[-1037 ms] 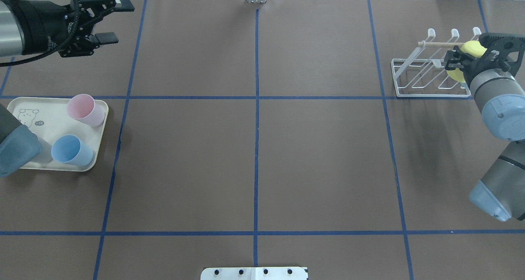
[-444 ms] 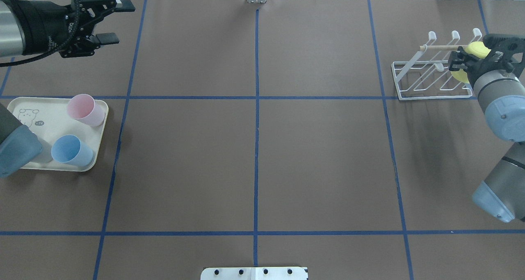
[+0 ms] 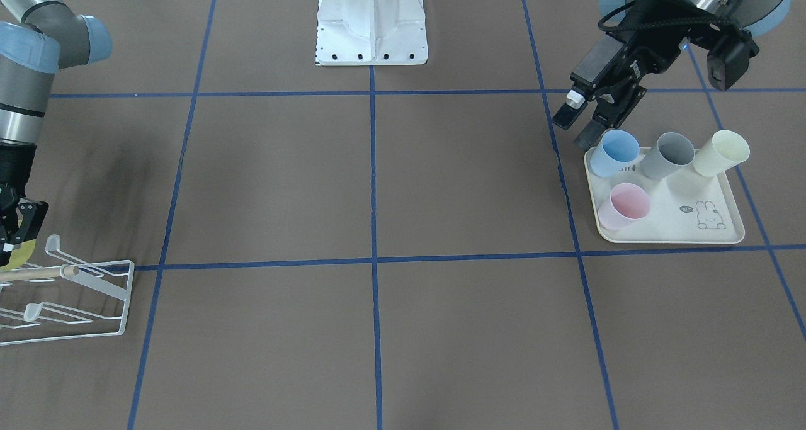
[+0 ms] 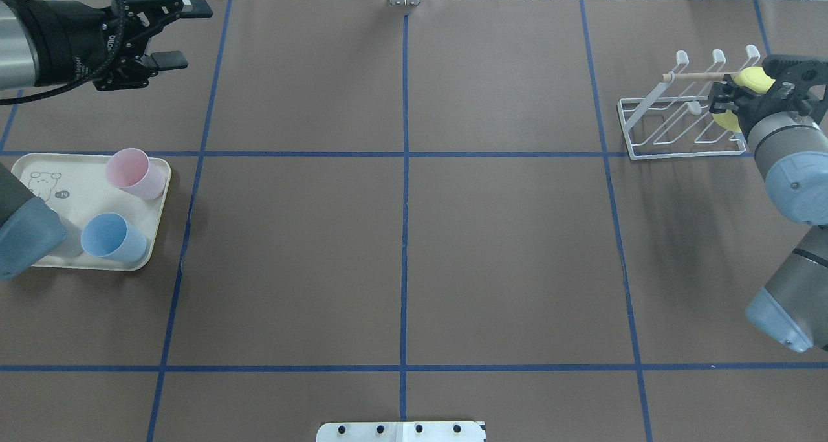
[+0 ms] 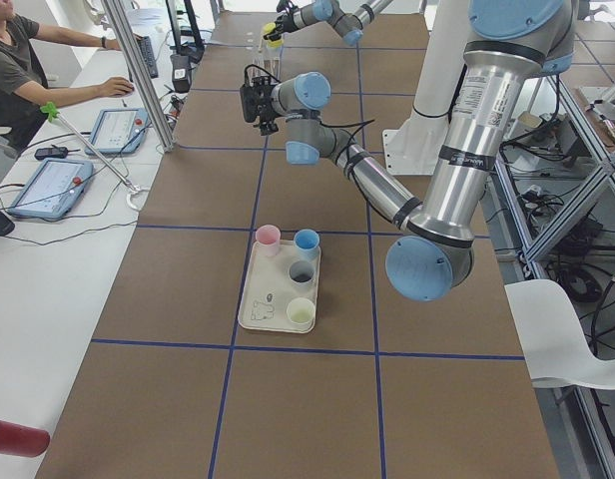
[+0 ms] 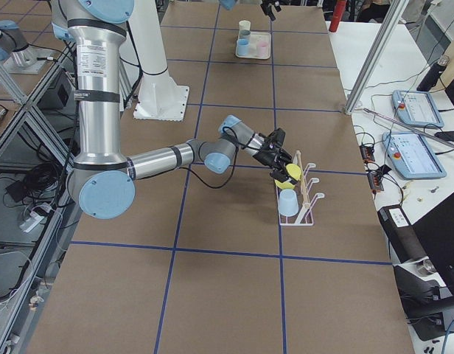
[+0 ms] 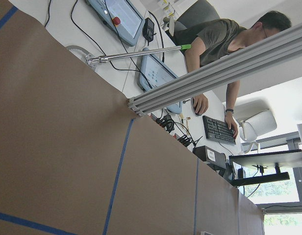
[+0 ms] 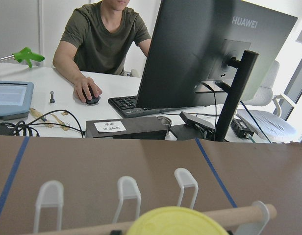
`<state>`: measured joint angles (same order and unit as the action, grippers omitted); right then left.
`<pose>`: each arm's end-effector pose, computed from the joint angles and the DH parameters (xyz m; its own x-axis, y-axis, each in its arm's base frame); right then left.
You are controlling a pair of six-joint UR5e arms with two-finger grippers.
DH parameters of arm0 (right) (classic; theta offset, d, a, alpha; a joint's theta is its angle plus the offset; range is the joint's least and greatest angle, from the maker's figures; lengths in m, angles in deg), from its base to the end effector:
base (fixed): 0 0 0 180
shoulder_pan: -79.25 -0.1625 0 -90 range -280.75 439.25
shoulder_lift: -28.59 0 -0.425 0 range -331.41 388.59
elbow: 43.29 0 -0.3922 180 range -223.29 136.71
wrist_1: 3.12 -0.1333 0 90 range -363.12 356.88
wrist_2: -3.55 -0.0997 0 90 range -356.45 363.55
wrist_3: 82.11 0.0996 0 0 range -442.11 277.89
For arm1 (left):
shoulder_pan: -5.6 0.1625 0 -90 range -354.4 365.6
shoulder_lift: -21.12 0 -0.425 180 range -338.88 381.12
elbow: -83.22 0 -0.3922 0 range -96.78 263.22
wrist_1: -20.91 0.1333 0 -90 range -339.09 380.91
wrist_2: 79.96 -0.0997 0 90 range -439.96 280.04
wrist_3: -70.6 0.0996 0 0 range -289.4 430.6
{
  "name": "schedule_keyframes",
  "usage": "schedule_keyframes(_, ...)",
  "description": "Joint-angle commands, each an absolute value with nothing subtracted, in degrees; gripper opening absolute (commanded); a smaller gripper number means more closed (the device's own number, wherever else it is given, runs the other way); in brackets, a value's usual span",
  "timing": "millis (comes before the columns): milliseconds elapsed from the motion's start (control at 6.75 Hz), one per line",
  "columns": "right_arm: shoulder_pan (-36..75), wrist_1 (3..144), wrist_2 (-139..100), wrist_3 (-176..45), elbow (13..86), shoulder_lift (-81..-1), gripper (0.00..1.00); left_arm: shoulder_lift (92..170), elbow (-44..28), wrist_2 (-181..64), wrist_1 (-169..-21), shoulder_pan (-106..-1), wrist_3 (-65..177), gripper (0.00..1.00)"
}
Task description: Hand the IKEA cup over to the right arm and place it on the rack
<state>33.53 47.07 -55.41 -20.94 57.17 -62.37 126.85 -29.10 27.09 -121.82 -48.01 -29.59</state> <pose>-0.2234 -0.4936 0.5027 0.8262 0.2554 0.5022 -0.5570 0.5039 0.6601 0.2235 -0.4787 0.2289 -0.1133 -0.1313 -0.9848 0.5849 0.7925 -0.1730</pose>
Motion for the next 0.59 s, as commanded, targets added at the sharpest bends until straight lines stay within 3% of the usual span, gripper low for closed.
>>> schedule_keyframes(0, 33.54, 46.98, -54.64, -21.02, 57.17, -62.38, 1.00, 126.85, -29.02, 27.09, -121.82, -48.02, -29.59, 0.99)
schedule_keyframes(444, 33.37, 46.89, -54.89, -23.57, 57.78, -62.38, 1.00, 126.77, -29.02, 27.09, -121.65, -48.02, -29.16, 0.99)
